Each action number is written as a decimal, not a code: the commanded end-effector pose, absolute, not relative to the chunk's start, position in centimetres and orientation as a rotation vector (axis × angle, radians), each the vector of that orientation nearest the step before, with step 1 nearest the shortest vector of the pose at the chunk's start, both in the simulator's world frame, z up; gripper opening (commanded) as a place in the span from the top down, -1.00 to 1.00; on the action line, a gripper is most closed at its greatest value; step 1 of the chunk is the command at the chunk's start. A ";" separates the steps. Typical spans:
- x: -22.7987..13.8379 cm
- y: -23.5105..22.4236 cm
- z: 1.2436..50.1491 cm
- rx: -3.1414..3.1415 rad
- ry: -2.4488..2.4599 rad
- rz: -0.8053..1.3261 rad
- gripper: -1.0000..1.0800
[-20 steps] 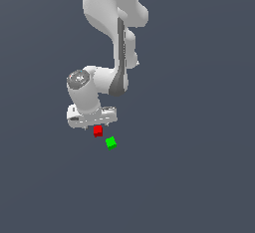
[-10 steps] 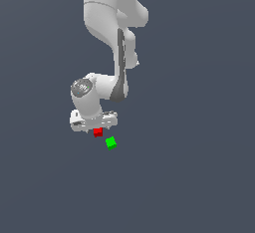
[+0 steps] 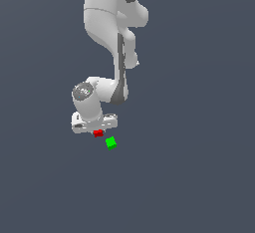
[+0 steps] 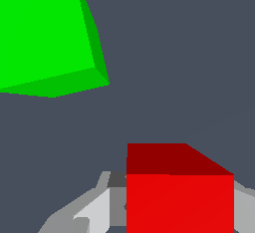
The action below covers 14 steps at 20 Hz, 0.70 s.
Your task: Stack the red cube on top of the green cube.
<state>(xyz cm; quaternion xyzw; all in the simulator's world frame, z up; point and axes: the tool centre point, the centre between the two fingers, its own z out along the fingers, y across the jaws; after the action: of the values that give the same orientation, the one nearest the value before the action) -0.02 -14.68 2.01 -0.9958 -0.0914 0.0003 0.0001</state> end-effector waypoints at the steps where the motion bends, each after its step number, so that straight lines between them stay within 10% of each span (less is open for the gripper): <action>1: 0.0 -14.7 2.0 -3.128 -0.288 0.000 1.00; 14: -0.1 -14.6 3.5 -3.128 -0.288 0.000 1.00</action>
<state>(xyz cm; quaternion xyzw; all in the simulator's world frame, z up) -0.10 -14.63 2.91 -0.9958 -0.0915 0.0009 0.0003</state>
